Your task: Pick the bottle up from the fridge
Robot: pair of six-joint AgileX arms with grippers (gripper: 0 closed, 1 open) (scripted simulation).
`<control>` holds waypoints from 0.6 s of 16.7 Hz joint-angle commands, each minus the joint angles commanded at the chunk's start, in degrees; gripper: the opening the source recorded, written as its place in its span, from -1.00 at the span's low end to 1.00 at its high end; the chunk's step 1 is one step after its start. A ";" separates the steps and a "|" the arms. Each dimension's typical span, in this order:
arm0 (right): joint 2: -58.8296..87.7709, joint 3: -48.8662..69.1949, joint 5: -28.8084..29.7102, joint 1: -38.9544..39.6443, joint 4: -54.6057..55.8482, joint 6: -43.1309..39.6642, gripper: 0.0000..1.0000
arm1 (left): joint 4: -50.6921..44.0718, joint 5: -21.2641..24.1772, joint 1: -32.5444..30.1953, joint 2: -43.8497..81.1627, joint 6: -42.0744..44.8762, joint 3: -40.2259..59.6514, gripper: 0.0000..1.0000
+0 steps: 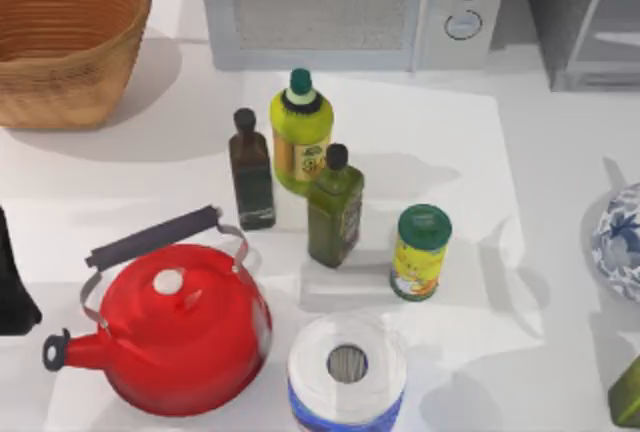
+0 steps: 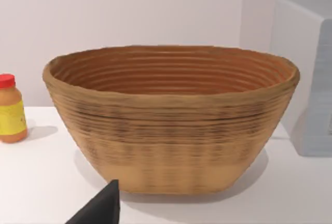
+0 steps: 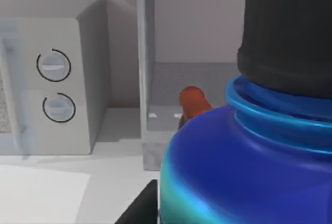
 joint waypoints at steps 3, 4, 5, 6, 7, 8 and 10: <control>2.57 3.34 -0.11 1.88 3.20 -0.31 -1.00 | 0.00 0.00 0.00 0.00 0.00 0.00 1.00; 4.59 5.39 -0.13 3.03 5.27 -0.47 -1.00 | 0.00 0.00 0.00 0.00 0.00 0.00 1.00; 7.22 7.70 -0.07 4.38 7.81 -0.61 -1.00 | 0.00 0.00 0.00 0.00 0.00 0.00 1.00; 10.46 10.15 0.12 5.88 10.79 -0.73 -1.00 | 0.00 0.00 0.00 0.00 0.00 0.00 1.00; 14.31 12.59 0.46 7.46 14.19 -0.80 -1.00 | 0.00 0.00 0.00 0.00 0.00 0.00 1.00; 18.77 14.89 0.97 9.07 18.02 -0.80 -1.00 | 0.00 0.00 0.00 0.00 0.00 0.00 1.00; 29.53 18.81 2.40 12.31 26.65 -0.62 -1.00 | 0.00 0.00 0.00 0.00 0.00 0.00 1.00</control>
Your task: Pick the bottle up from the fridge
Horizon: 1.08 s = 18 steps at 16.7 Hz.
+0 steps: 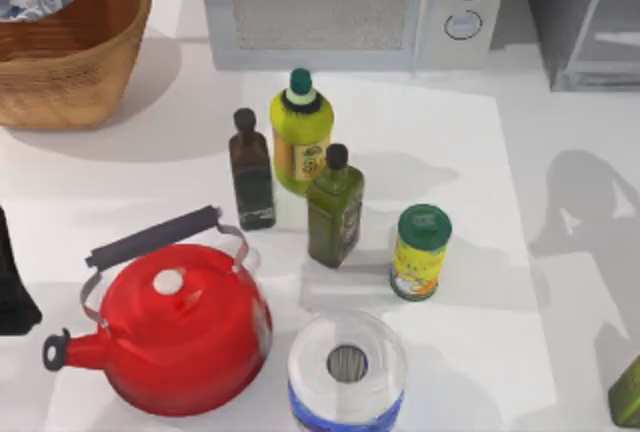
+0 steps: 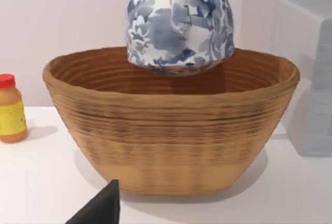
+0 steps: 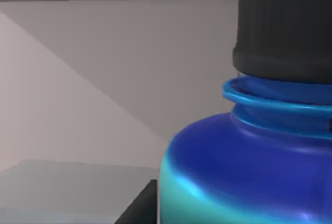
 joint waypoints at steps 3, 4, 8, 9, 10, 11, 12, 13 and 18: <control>19.73 4.39 3.20 4.63 14.21 0.62 -1.00 | 0.00 0.00 0.00 0.00 0.00 0.00 1.00; 26.72 5.60 4.60 6.05 18.98 0.87 -1.00 | 0.00 0.00 0.00 0.00 0.00 0.00 1.00; 53.50 10.20 11.46 10.96 36.80 1.66 -1.00 | 0.00 0.00 0.00 0.00 0.00 0.00 1.00; 59.45 11.50 13.26 11.93 40.69 1.73 -1.00 | 0.00 0.00 0.00 0.00 0.00 0.00 1.00; 64.93 12.88 15.05 12.78 44.22 1.73 -1.00 | 0.00 0.00 0.00 0.00 0.00 0.00 1.00; 69.85 14.25 16.81 13.49 47.32 1.66 -1.00 | 0.00 0.00 0.00 0.00 0.00 0.00 1.00; 74.16 15.51 18.54 14.06 49.90 1.54 -1.00 | 0.00 0.00 0.00 0.00 0.00 0.00 1.00; 77.87 16.58 20.22 14.45 51.90 1.36 -1.00 | 0.00 0.00 0.00 0.00 0.00 0.00 1.00; 87.48 18.50 25.32 14.22 54.69 0.46 -1.00 | 0.00 0.00 0.00 0.00 0.00 0.00 1.00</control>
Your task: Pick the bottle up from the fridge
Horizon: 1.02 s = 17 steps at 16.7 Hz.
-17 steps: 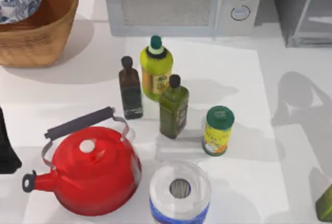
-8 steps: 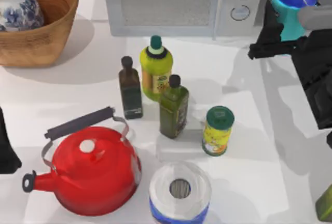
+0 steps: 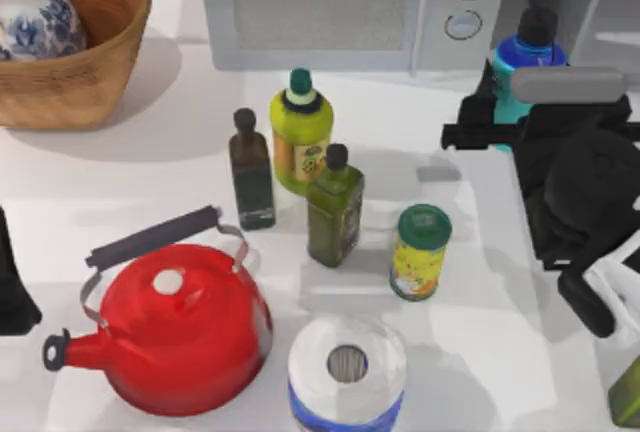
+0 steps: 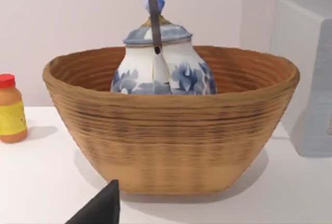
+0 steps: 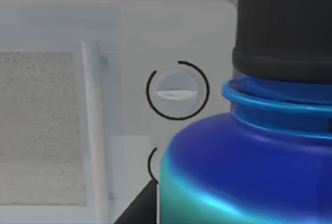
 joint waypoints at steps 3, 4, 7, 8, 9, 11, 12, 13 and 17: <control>0.20 -0.01 0.11 -0.05 -0.02 -0.03 -1.00 | 0.00 0.00 0.00 0.00 0.00 0.00 1.00; 0.20 -0.01 0.11 -0.05 -0.02 -0.03 -1.00 | 0.00 0.00 0.00 0.00 0.00 0.00 1.00; 0.14 0.64 -0.84 0.18 0.75 -0.11 -1.00 | 0.00 0.00 0.00 0.00 0.00 0.00 1.00; 0.18 1.99 -1.83 0.12 1.78 -0.41 -1.00 | 0.00 0.00 0.00 0.00 0.00 0.00 1.00; 0.44 3.78 -2.95 -0.16 2.69 -0.77 -1.00 | 0.00 0.00 0.00 0.00 0.00 0.00 1.00; 1.98 7.35 -4.93 -1.34 3.25 -1.29 -1.00 | 0.00 0.00 0.00 0.00 0.00 0.00 1.00; 3.28 8.72 -5.53 -2.14 2.93 -1.37 -1.00 | 0.00 0.00 0.00 0.00 0.00 0.00 1.00; 4.86 9.76 -5.84 -2.93 2.36 -1.35 -1.00 | 0.00 0.00 0.00 0.00 0.00 0.00 1.00; 11.21 12.45 -4.73 -4.24 -0.07 -0.57 -1.00 | 0.00 0.00 0.00 0.00 0.00 0.00 1.00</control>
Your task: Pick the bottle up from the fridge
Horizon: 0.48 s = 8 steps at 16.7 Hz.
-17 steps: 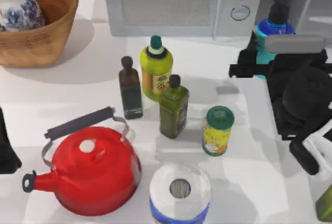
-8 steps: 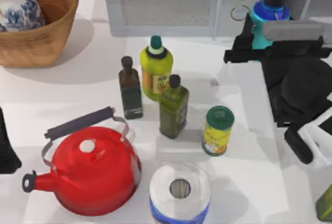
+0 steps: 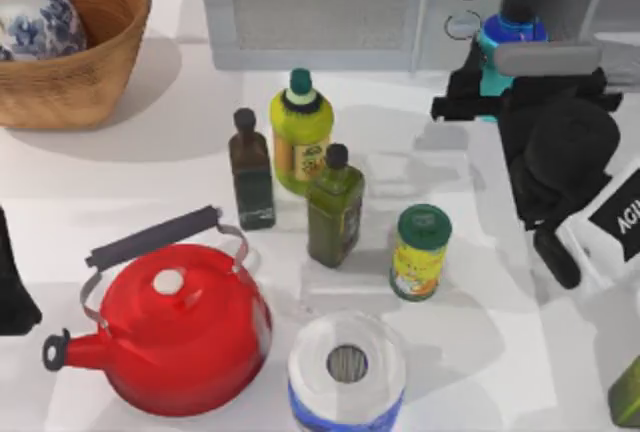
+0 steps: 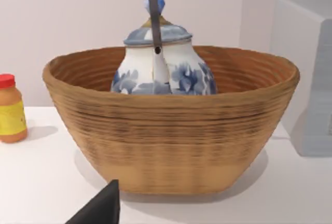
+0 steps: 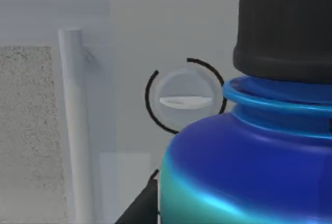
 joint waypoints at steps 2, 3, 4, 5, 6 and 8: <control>1.61 0.99 0.88 0.15 -0.60 0.43 -1.00 | 0.00 0.00 0.00 0.00 0.00 0.00 1.00; 1.80 1.11 1.00 0.18 -0.64 0.52 -1.00 | 0.00 0.00 0.00 0.00 0.00 0.00 1.00; 1.80 1.11 1.00 0.18 -0.64 0.52 -1.00 | 0.00 0.00 0.00 0.00 0.00 0.00 1.00; 1.80 1.11 1.00 0.18 -0.64 0.52 -1.00 | 0.00 0.00 0.00 0.00 0.00 0.00 1.00; 1.80 1.11 1.00 0.18 -0.64 0.52 -1.00 | 0.00 0.00 0.00 0.00 0.00 0.00 1.00; 1.80 1.11 1.00 0.18 -0.64 0.52 -0.70 | 0.00 0.00 0.00 0.00 0.00 0.00 1.00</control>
